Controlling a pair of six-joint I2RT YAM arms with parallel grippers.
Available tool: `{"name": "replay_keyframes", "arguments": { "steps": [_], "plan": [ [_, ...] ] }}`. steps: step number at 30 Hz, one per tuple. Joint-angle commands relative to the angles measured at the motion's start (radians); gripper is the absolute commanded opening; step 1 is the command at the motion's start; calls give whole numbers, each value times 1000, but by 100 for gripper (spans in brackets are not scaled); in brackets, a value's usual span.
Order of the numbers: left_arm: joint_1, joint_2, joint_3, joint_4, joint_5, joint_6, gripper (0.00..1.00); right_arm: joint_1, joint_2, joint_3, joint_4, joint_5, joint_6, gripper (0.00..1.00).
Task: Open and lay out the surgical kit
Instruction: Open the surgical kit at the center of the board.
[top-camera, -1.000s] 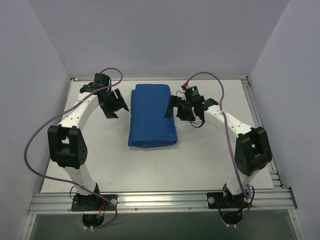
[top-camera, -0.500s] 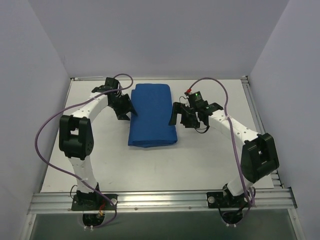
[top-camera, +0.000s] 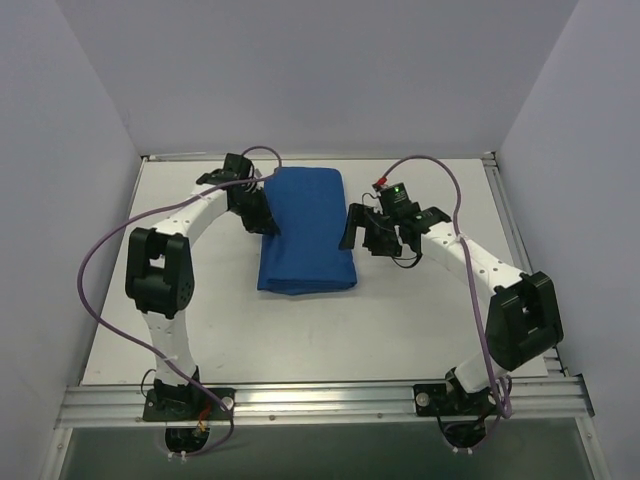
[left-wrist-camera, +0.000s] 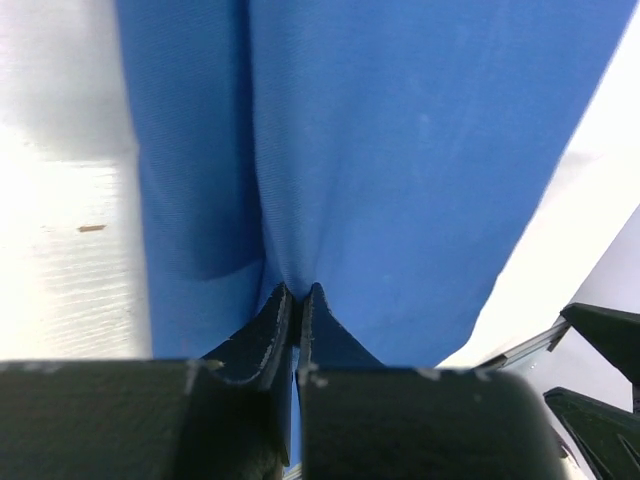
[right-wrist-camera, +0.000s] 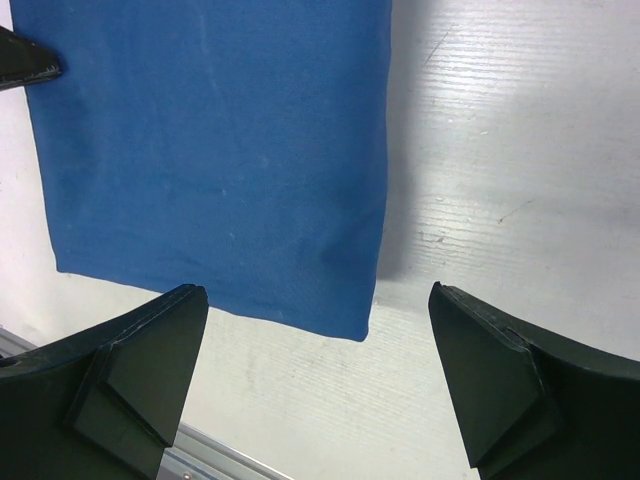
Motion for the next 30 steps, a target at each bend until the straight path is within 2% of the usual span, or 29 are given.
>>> {"name": "replay_keyframes", "arguments": {
  "steps": [1, 5, 6, 9, 10, 11, 13, 15, 16, 17, 19, 20, 21, 24, 27, 30],
  "plan": [
    [-70, -21, 107, 25, 3, 20, 2, -29, -56, -12, -34, 31, 18, 100],
    [-177, 36, 268, 10, 44, 20, 2, -127, -113, -55, -32, 14, 83, 100],
    [-202, 59, 369, -2, 45, 20, 2, -152, -125, -64, -31, 2, 90, 99],
    [-298, 233, 558, -76, 47, 22, 2, -238, -164, -57, -69, -10, 82, 99],
    [-318, 283, 696, -100, 71, 5, 2, -258, -171, -46, -86, -6, 74, 99],
    [-349, 327, 757, -116, 90, -12, 2, -297, -187, -35, -127, 12, 68, 99],
    [-377, 446, 886, -102, 128, -69, 2, -331, -202, 6, -167, 37, 51, 99],
    [-407, 532, 940, -58, 183, -110, 3, -389, -230, 40, -213, 62, 39, 99],
    [-415, 554, 990, -49, 197, -136, 16, -408, -240, 46, -224, 68, 30, 99],
    [-421, 570, 1014, -82, 170, -138, 24, -423, -257, 51, -236, 71, 27, 100],
    [-433, 556, 1022, -111, 118, -100, 43, -448, -270, 51, -238, 59, 21, 99],
    [-435, 533, 970, -118, 87, -89, 60, -475, -280, 49, -238, 57, 15, 99],
    [-430, 472, 924, -102, 44, -78, 64, -477, -282, 46, -239, 57, 7, 99],
    [-421, 374, 766, -41, -34, -37, 73, -480, -299, 26, -243, 60, -8, 100],
    [-418, 273, 689, -7, -40, -3, 74, -483, -308, 0, -239, 66, -35, 99],
    [-421, 182, 628, -68, -151, 38, 74, -482, -303, -6, -224, 56, -71, 99]
  ]
}}
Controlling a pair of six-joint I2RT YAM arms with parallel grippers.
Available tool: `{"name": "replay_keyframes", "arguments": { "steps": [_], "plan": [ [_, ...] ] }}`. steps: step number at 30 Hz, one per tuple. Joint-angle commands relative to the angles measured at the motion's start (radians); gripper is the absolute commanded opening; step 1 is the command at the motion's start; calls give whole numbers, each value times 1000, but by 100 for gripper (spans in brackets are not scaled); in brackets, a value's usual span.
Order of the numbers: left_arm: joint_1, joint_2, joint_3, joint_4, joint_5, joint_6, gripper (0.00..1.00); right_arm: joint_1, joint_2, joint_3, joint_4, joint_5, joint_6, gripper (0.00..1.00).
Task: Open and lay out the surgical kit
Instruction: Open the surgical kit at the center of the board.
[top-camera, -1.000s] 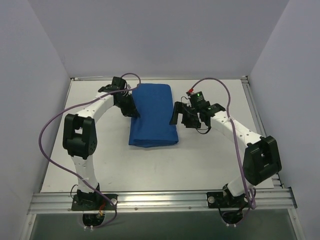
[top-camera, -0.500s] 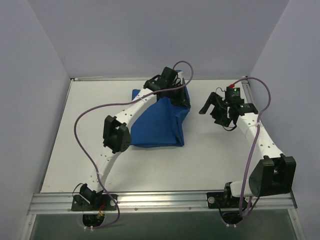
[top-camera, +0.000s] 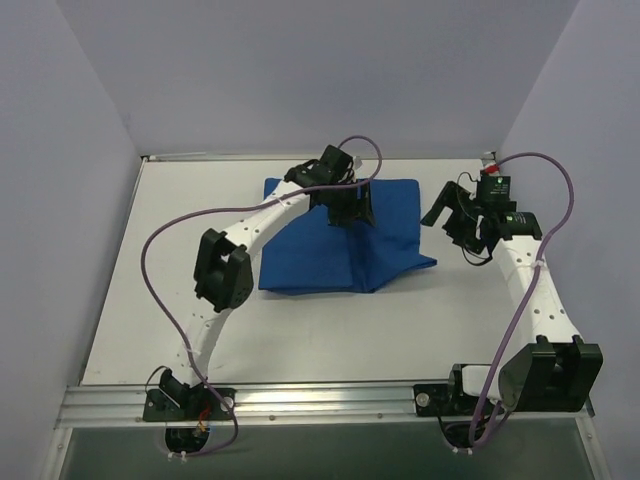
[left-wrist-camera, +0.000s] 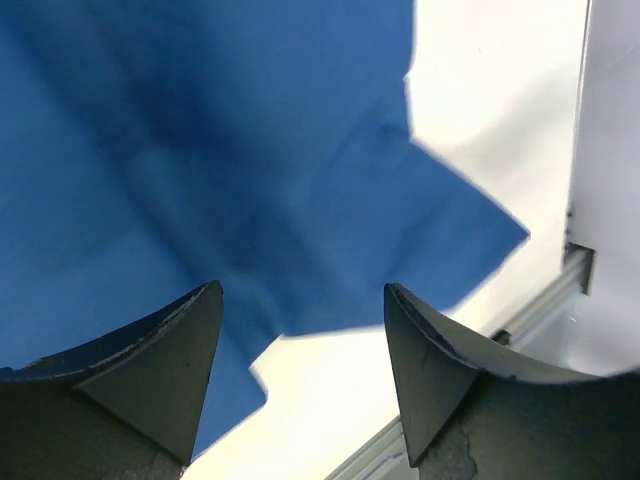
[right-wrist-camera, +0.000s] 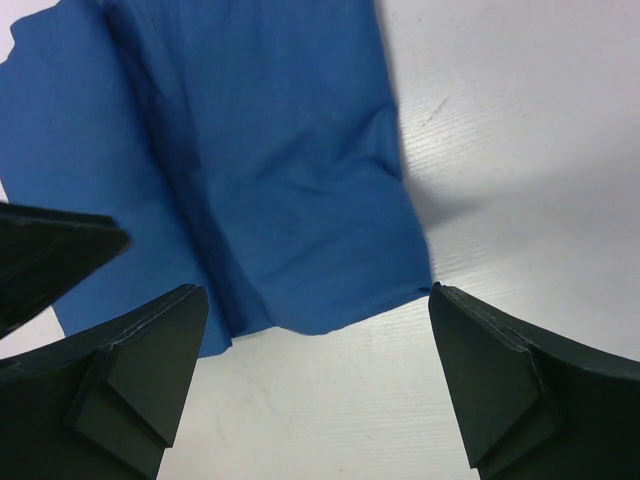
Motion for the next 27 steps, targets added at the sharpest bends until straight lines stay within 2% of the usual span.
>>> {"name": "replay_keyframes", "arguments": {
  "steps": [1, 3, 6, 11, 14, 17, 18, 20, 23, 27],
  "plan": [
    [9, -217, -66, 2, -181, 79, 74, 3, -11, -12, -4, -11, -65, 99],
    [26, -301, -127, -16, -238, 93, 73, 32, 42, 16, 0, -36, -79, 98],
    [67, -387, -224, -68, -323, 107, 73, 170, 125, 69, 19, 47, -78, 98],
    [120, -438, -382, -70, -257, 188, 67, 258, 292, 136, 23, 120, -36, 93],
    [114, -409, -391, -120, -242, 196, 62, 294, 369, 134, 65, 129, -32, 85],
    [113, -450, -446, -65, -237, 171, 62, 334, 476, 172, 62, 159, -58, 67],
    [118, -475, -474, -53, -226, 168, 63, 348, 496, 186, 59, 168, -62, 53],
    [127, -484, -477, -54, -220, 177, 63, 402, 543, 221, 45, 195, -67, 44],
    [153, -489, -483, -73, -219, 194, 63, 483, 569, 244, 25, 274, -76, 44],
    [186, -504, -525, -60, -185, 200, 63, 538, 587, 243, -32, 357, -73, 51]
  ]
}}
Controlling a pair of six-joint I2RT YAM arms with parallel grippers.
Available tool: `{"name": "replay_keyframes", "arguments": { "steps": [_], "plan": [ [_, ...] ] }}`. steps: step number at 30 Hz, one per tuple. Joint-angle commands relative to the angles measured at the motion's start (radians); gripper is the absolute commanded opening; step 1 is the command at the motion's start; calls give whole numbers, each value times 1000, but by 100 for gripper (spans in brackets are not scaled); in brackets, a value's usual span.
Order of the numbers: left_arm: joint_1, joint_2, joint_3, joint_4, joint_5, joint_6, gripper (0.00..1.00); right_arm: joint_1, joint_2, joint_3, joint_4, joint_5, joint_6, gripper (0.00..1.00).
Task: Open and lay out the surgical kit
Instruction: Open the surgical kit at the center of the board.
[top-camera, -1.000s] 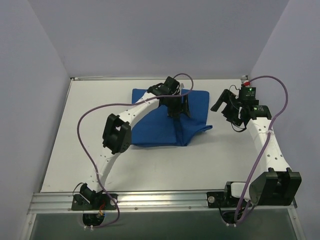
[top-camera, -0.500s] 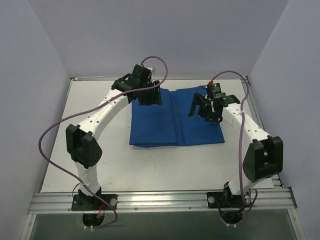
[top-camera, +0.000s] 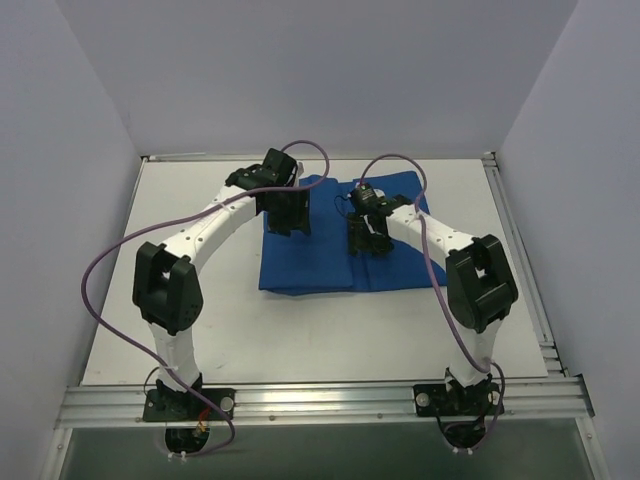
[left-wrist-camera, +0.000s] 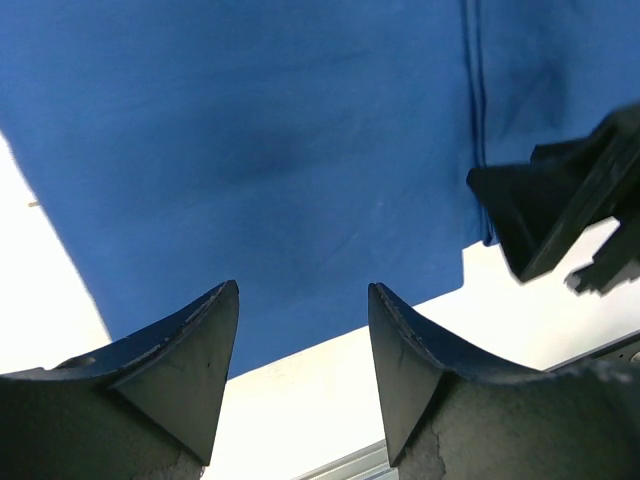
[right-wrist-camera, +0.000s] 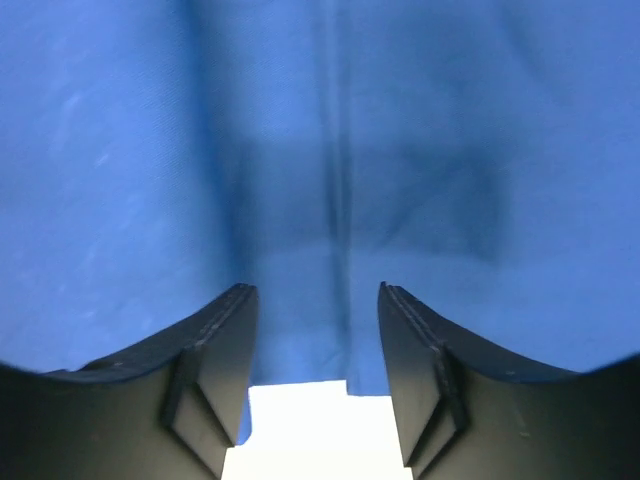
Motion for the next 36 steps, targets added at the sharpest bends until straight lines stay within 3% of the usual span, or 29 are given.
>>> {"name": "replay_keyframes", "arguments": {
  "steps": [1, 5, 11, 20, 25, 31, 34, 36],
  "plan": [
    [32, -59, -27, 17, 28, 26, 63, 41, -8, 34, -83, 133, -12, 52],
    [34, -56, -38, 28, 35, 28, 63, 66, -22, -12, -91, 178, -10, 55],
    [34, -39, -39, 33, 49, 28, 63, 87, 2, -38, -90, 199, -13, 48],
    [35, -22, -44, 39, 58, 28, 63, 103, 38, -50, -67, 179, -29, 47],
    [40, 7, -53, 31, 60, 14, 63, 103, 51, -64, -77, 225, -18, 40],
    [49, 25, -65, 34, 64, 3, 63, 89, 64, -69, -82, 255, -21, 37],
    [49, 28, -73, 34, 60, 2, 63, 80, 67, -63, -88, 259, -21, 24],
    [52, 37, -78, 30, 60, -1, 63, 77, 62, -61, -91, 264, -21, 20]
  ]
}}
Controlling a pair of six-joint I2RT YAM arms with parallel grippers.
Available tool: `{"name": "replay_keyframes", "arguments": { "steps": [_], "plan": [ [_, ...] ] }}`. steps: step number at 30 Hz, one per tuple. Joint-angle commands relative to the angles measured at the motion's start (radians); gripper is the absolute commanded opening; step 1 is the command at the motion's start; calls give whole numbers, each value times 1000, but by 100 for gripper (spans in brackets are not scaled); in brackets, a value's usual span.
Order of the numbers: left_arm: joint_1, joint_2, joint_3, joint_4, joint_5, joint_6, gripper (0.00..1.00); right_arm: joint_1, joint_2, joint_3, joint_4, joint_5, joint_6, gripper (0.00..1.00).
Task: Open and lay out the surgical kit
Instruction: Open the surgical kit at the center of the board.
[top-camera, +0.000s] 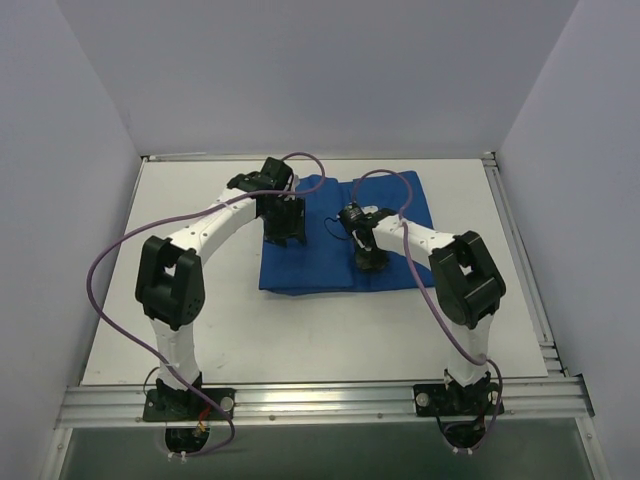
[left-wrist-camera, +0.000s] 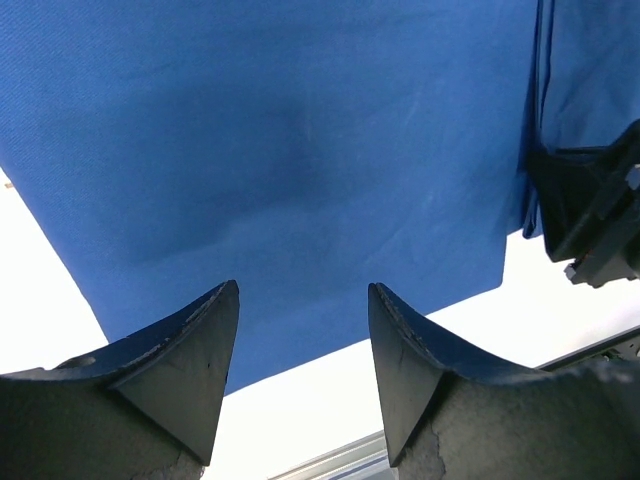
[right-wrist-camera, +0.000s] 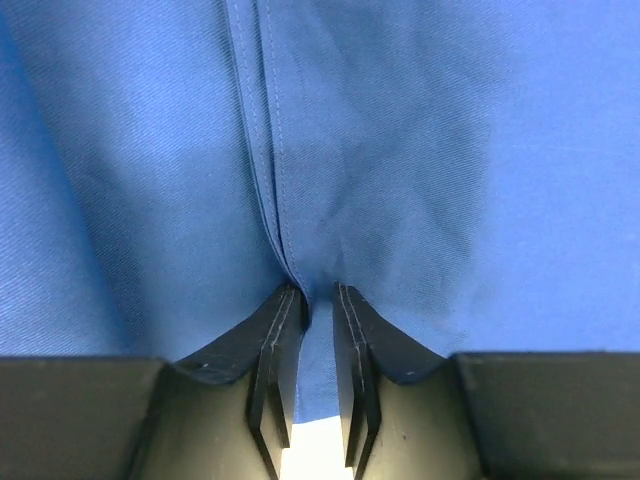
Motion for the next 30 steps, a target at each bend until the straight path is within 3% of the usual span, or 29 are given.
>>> {"name": "replay_keyframes", "arguments": {
  "steps": [1, 4, 7, 14, 19, 26, 27, 28, 29, 30],
  "plan": [
    [12, 11, -3, 17, 9, -6, 63, -22, -2, 5, -54, 59, 3, 20],
    [15, 27, -15, 6, 9, -12, 63, -41, -11, 10, -61, 62, 3, 16],
    [19, 36, -32, 0, 7, -13, 62, -73, -28, 11, -74, 70, 4, 1],
    [33, 36, -44, 3, 16, 2, 62, -255, -136, -6, -106, 140, -5, 0],
    [35, 42, -27, -11, 13, 42, 62, -533, -205, 0, -86, 194, -52, 0],
    [33, 20, -11, -13, -25, 68, 61, -846, -133, 42, -9, 231, -146, 0],
    [33, 16, -4, -16, -23, 72, 61, -861, -116, 59, -12, 231, -143, 11],
    [32, 14, 9, -17, -20, 77, 61, -872, -84, 80, -43, 225, -128, 28],
    [23, 13, 17, -16, -7, 80, 63, -872, -73, 115, -58, 187, -115, 53],
    [15, 13, 26, -17, -7, 82, 64, -863, -73, 123, -67, 171, -106, 68]
  ]
}}
